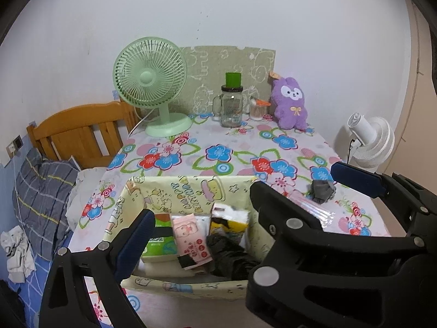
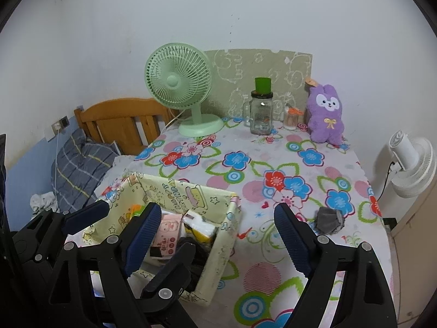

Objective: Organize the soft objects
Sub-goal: 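Withdraw both open tools from the box toward the grey sock and plastic bag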

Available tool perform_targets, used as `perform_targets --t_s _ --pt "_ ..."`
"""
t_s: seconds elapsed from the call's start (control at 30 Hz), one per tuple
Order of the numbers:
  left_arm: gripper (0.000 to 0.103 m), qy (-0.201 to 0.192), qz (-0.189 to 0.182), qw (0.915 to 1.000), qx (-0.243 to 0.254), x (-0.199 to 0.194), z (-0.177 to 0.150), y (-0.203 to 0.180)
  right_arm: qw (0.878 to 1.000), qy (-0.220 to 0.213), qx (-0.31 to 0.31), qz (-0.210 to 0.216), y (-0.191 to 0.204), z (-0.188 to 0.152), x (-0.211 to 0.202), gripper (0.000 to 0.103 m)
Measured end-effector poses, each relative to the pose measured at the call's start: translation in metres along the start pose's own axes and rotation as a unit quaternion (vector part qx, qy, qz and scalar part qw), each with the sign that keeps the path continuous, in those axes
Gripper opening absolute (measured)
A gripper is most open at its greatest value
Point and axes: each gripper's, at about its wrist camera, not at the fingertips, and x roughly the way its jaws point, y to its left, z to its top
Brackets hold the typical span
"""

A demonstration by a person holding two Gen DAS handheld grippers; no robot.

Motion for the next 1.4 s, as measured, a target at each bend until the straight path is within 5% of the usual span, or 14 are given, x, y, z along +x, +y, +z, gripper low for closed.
perform_targets --t_s 0.5,1.4 --pt "0.099 -0.049 0.002 0.9988 0.002 -0.027 0.009 -0.038 0.999 -0.042 0.005 -0.021 -0.031 0.004 -0.042 0.097" --pt "0.102 -0.07 -0.016 0.9973 0.018 -0.022 -0.003 -0.1 0.996 -0.064 0.025 -0.053 -0.086 -0.02 -0.066 0.098"
